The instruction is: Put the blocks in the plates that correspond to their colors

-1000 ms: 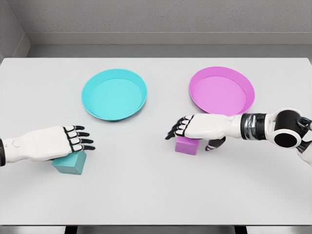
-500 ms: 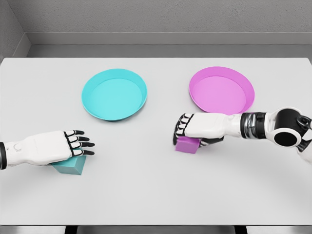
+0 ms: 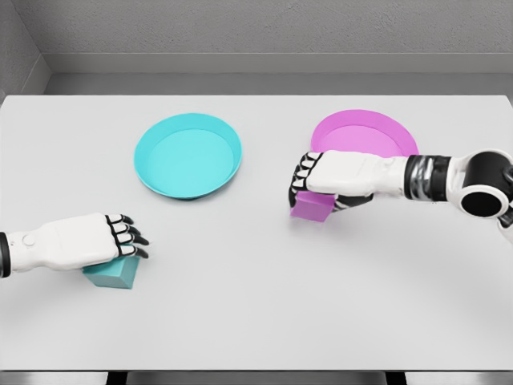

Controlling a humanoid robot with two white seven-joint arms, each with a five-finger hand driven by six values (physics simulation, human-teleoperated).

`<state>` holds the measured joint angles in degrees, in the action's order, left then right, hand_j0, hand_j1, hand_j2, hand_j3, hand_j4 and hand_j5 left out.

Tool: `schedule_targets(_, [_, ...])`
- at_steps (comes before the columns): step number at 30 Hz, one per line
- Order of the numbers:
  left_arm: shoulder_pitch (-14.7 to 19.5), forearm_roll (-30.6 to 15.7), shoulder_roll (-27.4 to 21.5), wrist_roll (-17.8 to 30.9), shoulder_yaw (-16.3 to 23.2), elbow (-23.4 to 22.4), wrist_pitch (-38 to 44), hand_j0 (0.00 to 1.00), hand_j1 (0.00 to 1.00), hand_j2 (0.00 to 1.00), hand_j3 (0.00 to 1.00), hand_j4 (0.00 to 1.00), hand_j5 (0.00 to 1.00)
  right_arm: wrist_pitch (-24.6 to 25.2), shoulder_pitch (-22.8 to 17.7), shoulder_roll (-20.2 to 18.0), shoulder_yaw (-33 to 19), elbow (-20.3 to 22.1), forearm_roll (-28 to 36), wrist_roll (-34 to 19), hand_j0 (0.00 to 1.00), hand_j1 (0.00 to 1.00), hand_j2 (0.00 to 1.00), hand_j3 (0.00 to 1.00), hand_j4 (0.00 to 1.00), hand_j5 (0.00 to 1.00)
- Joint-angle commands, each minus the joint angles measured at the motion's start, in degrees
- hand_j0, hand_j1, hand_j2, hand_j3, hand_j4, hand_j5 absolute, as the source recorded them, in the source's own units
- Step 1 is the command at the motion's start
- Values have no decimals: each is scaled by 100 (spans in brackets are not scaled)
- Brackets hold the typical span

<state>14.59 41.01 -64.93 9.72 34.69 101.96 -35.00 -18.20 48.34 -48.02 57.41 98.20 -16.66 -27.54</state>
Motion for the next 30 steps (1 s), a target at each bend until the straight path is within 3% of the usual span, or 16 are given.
schedule_targets(1, [0, -58, -20, 21, -6, 0, 0, 64, 64, 64, 64, 64, 64, 211, 0, -6, -81, -20, 14, 3, 50, 50, 50, 50, 50, 50])
schedule_targets(9, [52, -155, -19, 30, -6, -9, 0, 53, 53, 53, 53, 53, 53, 1231, 35, 3, -380, -108, 5, 3, 50, 50, 50, 50, 50, 50])
schedule_targets(17, [290, -216, 139, 30, -76, -53, 0, 53, 53, 53, 53, 53, 53, 2066, 105, -6, -635, -442, -3, 3, 50, 50, 50, 50, 50, 50])
schedule_targets(20, [501, -225, 226, 30, -129, -106, 0, 53, 53, 53, 53, 53, 53, 2470, 97, -6, -635, -468, -3, 3, 50, 50, 50, 50, 50, 50])
schedule_targets(24, [852, -225, 481, 39, -261, -325, 0, 52, 52, 52, 52, 52, 52, 2611, 88, 3, -626, -820, -3, 21, 50, 50, 50, 50, 50, 50])
schedule_targets(26, [1072, -216, 657, 39, -252, -518, 0, 52, 52, 52, 52, 52, 52, 2628, 70, 100, -617, -1040, 5, 29, 50, 50, 50, 50, 50, 50])
schedule_targets(30, [1661, -85, 1263, 47, -190, -1081, 0, 52, 52, 52, 52, 52, 52, 2628, 44, 170, -547, -1049, 5, 38, 51, 51, 51, 51, 51, 51])
